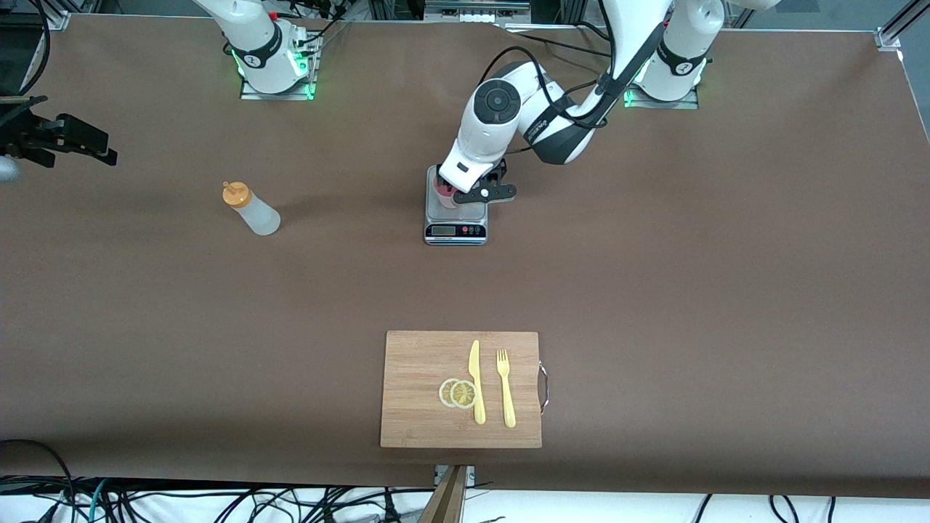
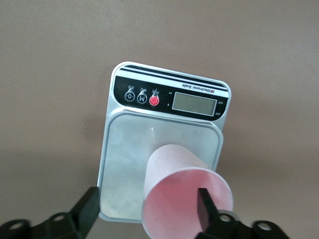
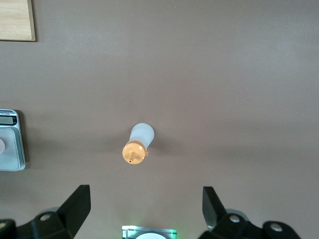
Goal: Add sauce to pink cup with both arms
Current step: 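Carry the pink cup with the left gripper onto the silver scale, then release the cup and withdraw the left gripper to its start pose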
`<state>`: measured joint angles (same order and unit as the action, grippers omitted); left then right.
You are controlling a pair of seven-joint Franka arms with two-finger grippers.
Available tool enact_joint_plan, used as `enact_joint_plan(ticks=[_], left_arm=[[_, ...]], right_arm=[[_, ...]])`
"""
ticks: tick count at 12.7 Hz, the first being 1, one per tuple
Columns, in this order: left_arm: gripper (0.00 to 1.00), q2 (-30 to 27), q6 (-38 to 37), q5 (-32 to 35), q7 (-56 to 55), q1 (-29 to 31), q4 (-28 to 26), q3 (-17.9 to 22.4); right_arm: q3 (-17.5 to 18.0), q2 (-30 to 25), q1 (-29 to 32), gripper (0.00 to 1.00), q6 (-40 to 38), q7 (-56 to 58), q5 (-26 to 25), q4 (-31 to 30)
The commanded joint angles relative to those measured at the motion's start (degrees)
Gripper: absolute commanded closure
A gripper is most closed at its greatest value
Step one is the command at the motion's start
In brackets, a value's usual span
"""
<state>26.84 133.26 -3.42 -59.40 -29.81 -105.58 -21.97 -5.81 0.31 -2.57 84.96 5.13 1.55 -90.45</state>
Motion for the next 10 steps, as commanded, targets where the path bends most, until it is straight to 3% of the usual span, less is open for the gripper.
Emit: enact_joint_plan(ticks=[1, 4, 7, 10], left_arm=[[0.00, -4.3, -7.9, -3.3, 0.3, 1.0, 3.7, 0.3], [0.00, -6.0, -18.0, -2.7, 8.0, 4.7, 10.8, 2.4], [0.00, -9.1, -25.4, -2.7, 21.8, 9.7, 14.3, 6.1], [0.00, -13.0, -31.6, -2.6, 35.0, 16.9, 14.5, 9.7]], right_arm=[[-0.1, -0.2, 0.1, 0.01, -1.0, 0.6, 0.2, 0.8], [-0.1, -0.2, 0.0, 0.01, -0.9, 0.6, 0.2, 0.9], [0.0, -0.2, 0.0, 0.01, -1.0, -0.1, 0.3, 0.9], [0.2, -0.4, 0.0, 0.01, -1.0, -0.1, 0.2, 0.9]])
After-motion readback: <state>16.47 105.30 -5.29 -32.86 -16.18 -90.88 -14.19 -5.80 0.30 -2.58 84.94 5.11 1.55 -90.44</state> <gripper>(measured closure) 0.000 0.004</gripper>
